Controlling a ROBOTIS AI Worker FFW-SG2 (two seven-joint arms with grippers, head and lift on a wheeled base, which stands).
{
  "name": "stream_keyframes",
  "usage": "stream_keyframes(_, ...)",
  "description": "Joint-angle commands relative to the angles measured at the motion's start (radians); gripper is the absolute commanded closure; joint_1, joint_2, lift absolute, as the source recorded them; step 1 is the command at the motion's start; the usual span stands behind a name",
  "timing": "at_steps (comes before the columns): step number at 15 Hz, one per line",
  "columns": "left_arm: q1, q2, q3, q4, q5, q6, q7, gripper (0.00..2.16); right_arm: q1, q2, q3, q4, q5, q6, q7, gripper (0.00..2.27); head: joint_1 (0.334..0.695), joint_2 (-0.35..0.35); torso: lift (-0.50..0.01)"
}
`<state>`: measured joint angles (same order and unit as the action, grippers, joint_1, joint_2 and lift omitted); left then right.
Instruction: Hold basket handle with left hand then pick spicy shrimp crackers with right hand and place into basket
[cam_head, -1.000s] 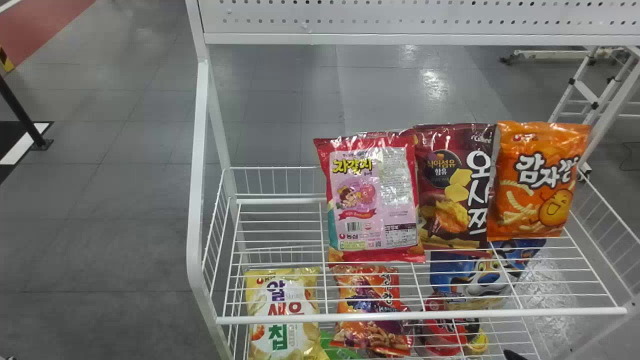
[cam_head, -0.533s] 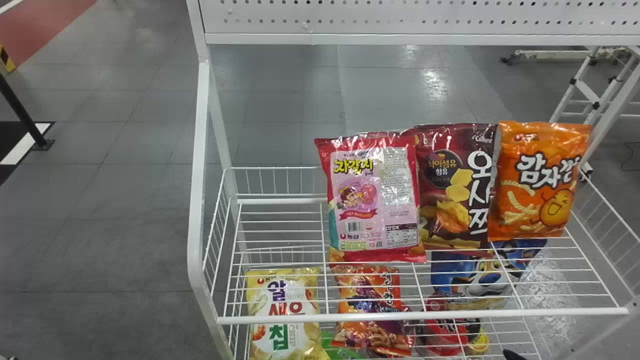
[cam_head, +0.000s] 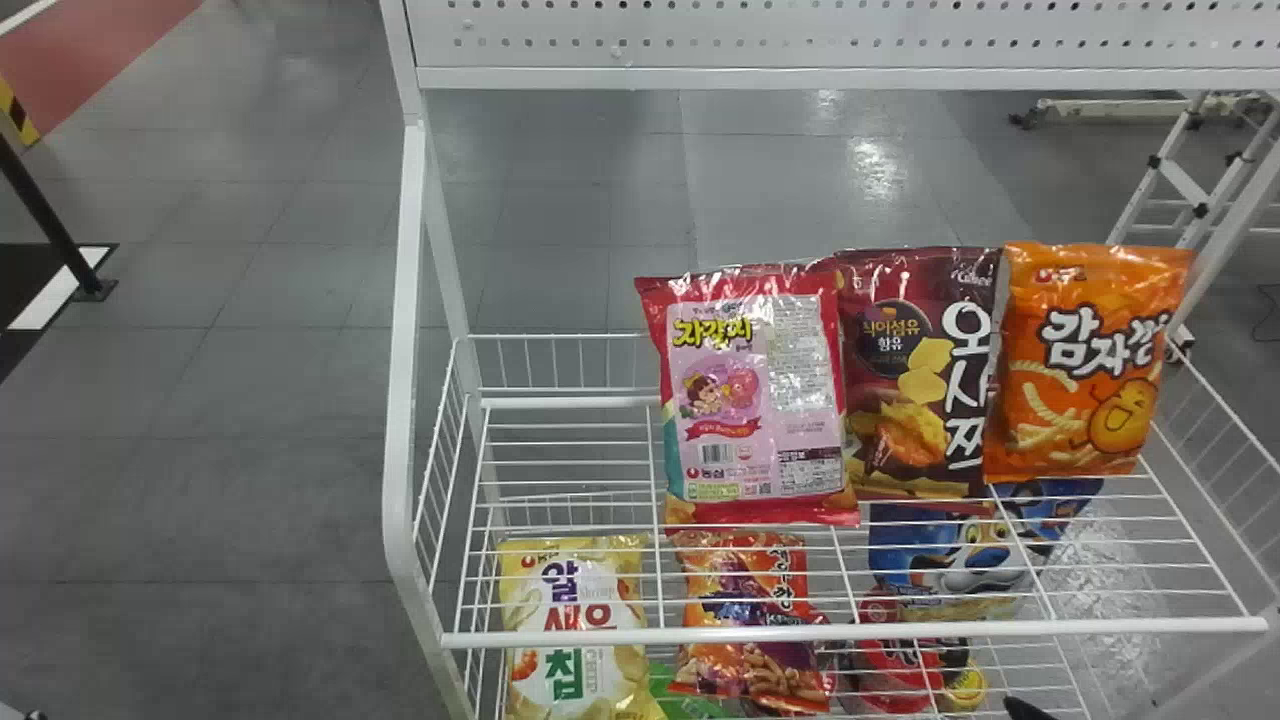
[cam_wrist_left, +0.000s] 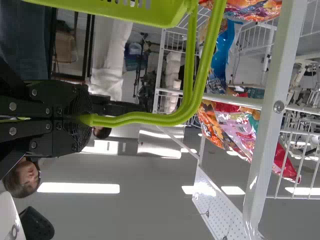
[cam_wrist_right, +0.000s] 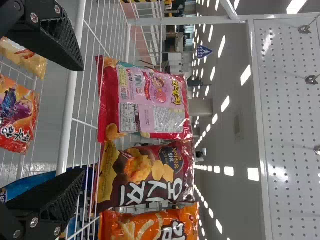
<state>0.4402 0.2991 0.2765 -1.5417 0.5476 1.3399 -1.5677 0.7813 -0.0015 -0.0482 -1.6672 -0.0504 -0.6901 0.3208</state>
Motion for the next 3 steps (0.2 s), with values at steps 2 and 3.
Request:
stream_keyframes(2, 0.0, 0.0, 0.001, 0.0, 0.0, 0.0, -0.013, 2.15, 0.0, 0.002, 0.001, 0.0, 0.0, -0.001, 0.0, 0.09, 0.695, -0.007, -0.01)
stream_keyframes(3, 0.0, 0.0, 0.001, 0.0, 0.0, 0.0, -0.013, 2.15, 0.0, 0.002, -0.001, 0.0, 0.0, 0.002, 0.0, 0.09, 0.695, -0.007, -0.01)
